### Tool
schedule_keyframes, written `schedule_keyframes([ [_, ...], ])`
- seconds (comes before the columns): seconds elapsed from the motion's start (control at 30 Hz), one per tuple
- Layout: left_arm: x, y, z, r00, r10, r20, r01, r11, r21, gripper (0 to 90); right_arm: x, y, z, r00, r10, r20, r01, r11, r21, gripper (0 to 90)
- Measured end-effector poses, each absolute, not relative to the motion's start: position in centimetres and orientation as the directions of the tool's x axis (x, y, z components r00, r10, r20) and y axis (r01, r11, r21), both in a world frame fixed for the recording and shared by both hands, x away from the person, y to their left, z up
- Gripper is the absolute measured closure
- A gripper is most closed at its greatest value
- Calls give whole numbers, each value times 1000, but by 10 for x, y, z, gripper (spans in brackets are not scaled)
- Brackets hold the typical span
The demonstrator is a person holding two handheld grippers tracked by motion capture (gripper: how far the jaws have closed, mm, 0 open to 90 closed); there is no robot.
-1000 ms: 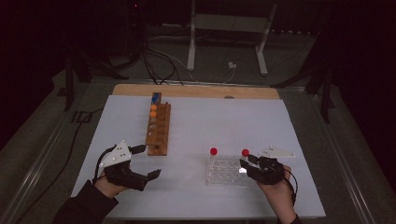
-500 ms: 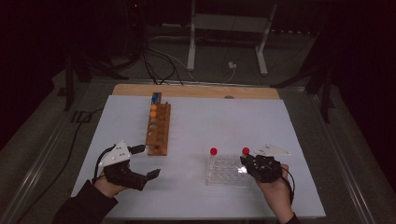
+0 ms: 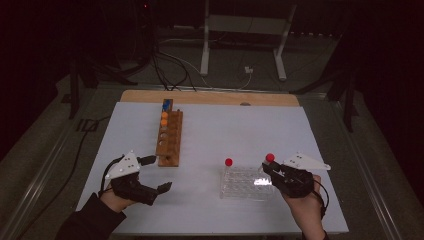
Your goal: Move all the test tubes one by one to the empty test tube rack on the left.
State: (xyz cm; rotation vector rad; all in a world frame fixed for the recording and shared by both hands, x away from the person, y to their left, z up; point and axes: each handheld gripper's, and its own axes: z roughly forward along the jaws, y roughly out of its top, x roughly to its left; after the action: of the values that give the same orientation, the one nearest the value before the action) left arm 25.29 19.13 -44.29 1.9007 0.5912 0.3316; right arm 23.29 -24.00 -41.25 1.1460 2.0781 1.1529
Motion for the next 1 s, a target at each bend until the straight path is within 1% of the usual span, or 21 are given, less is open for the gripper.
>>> schedule_keyframes([
  [0.23, 247, 186, -435, 855, 518, -37, 229, -313, 922, 18, 219, -227, -404, -585, 811, -12, 404, 304, 863, 753],
  [0.53, 240, 174, -427, 883, 468, -27, 204, -333, 920, 19, 213, -197, -403, -684, 729, 22, 388, 338, 857, 753],
  [0.63, 238, 170, -425, 890, 455, -19, 191, -334, 923, 19, 211, -186, -404, -709, 705, 23, 381, 355, 854, 753],
  [0.9, 240, 162, -423, 906, 420, -53, 198, -310, 930, 22, 214, -155, -410, -772, 635, 28, 359, 399, 844, 753],
  [1.0, 238, 156, -420, 916, 399, -48, 185, -312, 932, 25, 216, -140, -416, -793, 609, 22, 351, 428, 833, 753],
])
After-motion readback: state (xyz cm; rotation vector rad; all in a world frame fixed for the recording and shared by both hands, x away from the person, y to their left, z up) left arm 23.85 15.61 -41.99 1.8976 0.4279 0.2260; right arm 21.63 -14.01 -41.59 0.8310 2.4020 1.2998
